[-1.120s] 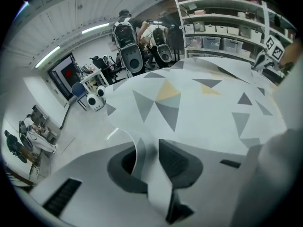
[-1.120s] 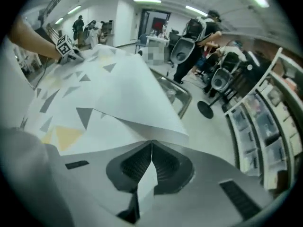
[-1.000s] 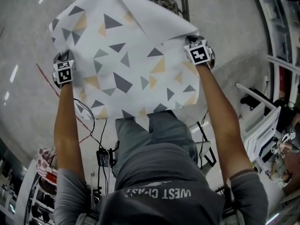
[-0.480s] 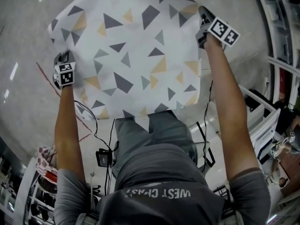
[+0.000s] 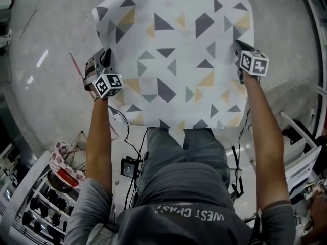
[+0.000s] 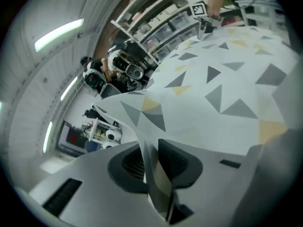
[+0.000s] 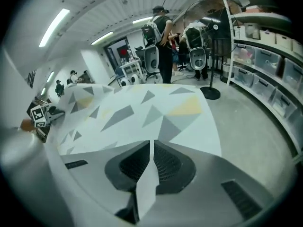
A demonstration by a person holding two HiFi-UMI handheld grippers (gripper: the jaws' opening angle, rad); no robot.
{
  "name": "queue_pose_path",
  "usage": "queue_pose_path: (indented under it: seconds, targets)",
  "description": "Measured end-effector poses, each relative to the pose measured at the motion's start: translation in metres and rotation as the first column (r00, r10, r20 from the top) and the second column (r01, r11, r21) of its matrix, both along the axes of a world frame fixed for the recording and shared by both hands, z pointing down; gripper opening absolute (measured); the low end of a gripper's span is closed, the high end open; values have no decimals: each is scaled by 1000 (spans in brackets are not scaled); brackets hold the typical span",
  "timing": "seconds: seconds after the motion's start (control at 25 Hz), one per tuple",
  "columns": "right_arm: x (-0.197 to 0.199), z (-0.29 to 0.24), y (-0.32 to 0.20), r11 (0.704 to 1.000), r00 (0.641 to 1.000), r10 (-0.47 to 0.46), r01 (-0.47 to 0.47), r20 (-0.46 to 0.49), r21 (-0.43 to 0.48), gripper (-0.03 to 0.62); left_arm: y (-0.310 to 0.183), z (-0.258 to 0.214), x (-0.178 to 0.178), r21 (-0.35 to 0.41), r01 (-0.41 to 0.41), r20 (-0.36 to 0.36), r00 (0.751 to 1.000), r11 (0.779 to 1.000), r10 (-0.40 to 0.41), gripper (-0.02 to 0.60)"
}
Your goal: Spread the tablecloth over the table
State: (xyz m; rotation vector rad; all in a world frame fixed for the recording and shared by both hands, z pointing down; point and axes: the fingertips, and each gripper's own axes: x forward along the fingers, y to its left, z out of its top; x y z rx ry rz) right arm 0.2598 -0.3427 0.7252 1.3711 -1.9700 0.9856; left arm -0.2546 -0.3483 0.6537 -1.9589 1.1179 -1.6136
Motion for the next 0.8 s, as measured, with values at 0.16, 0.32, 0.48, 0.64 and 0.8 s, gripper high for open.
queue_pose_path:
  seconds: [0.16, 0.32, 0.48, 0.64, 0.8]
  targets:
    - [-6, 12, 18, 1000, 1000, -9, 8, -23, -26, 35, 17, -19, 35, 53, -232, 143, 964, 971, 222, 55]
    - [-8, 14, 20, 1000, 999, -21, 20, -34, -24, 32, 32, -12, 46, 24, -251, 64, 966, 968, 249, 23]
    - [-8, 15, 20, 999, 998, -37, 36, -51, -31, 32, -2, 11, -6, -68, 86, -175, 980, 994, -97, 11]
    - [-9, 15, 21, 998, 997, -48, 46, -64, -32, 32, -18, 41, -30, -228, 272, -345, 875, 935, -339, 11]
    - [-8, 16, 24, 997, 996, -63, 61, -70, -37, 32, -25, 55, -41, -341, 364, -403, 776, 867, -485, 22]
